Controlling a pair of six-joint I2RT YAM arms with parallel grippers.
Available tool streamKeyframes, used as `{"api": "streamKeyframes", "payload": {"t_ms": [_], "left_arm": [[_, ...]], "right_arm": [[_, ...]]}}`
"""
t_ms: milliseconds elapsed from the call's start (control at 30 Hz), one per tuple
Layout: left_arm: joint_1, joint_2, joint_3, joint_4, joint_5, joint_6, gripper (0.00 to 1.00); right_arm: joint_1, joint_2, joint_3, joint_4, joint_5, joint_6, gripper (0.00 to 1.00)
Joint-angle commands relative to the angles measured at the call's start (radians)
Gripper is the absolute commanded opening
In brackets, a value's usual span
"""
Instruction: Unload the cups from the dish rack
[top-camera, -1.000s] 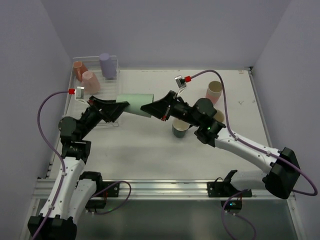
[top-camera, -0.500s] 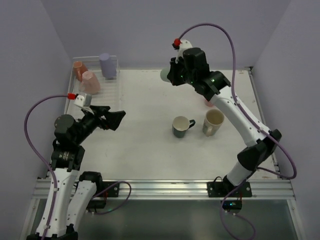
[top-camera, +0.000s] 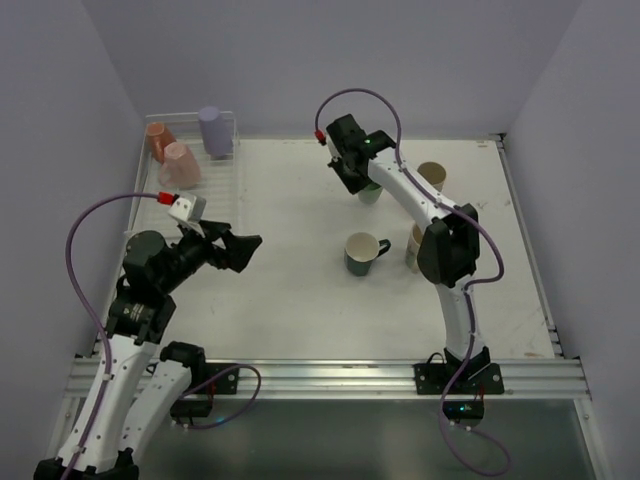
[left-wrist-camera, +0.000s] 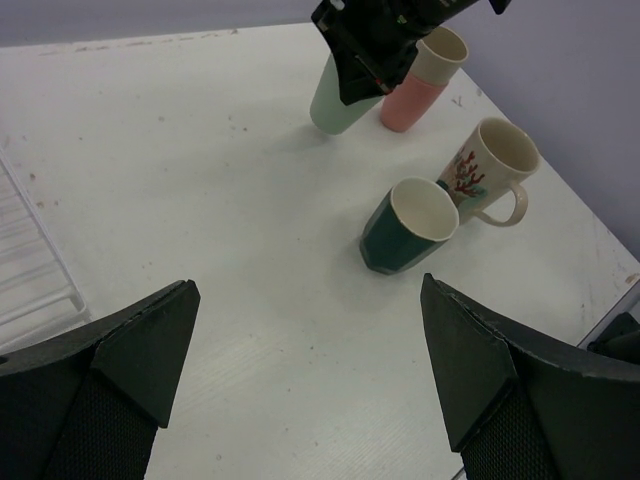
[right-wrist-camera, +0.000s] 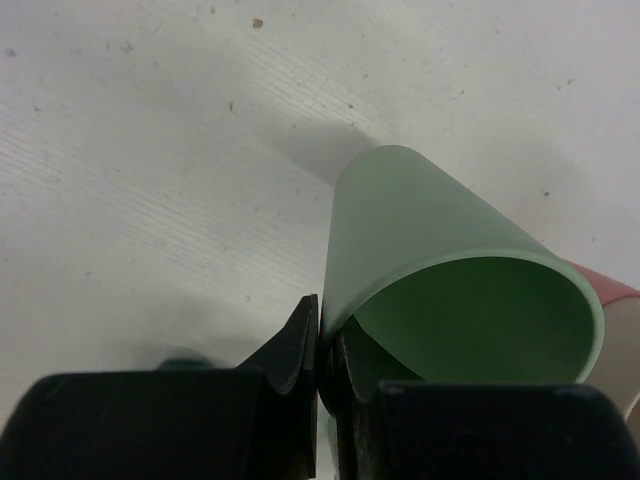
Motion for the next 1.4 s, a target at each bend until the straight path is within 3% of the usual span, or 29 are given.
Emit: {"api": "streamKeyframes", "payload": {"t_ms": [0, 567, 1133, 1267, 1333, 1367], "left_arm": [[-0.017, 0.015, -0.018, 0.038, 0.011, 0.021, 1.00], [-0.031, 0.067, -0.005, 0.068, 0.016, -0.006, 1.00], [-0.031, 0.076, 0.019, 0.078, -0.030, -0.028, 1.00], [-0.031, 0.078, 0.019, 0.082, -0.039, -0.036, 1.00], [-0.031, 0.076, 0.014, 0.085, -0.044, -0.042, 1.00], [-0.031, 0.076, 0.013, 0.085, -0.047, -0.042, 1.00]], "right_arm": [[-0.007, 0.021, 0.075, -0.041, 0.031, -0.102, 0.00], [-0.041, 0.075, 0.068, -0.027, -0.135, -0.136, 0.02], [-0.045, 0.041, 0.029, 0.026, -0.139, -0.139, 0.27], [-0.045, 0.024, 0.012, 0.042, -0.156, -0.139, 0.29], [-0.045, 0.024, 0.000, 0.045, -0.153, -0.134, 0.34], [-0.044, 0.024, -0.004, 0.048, -0.150, -0.134, 0.43]]}}
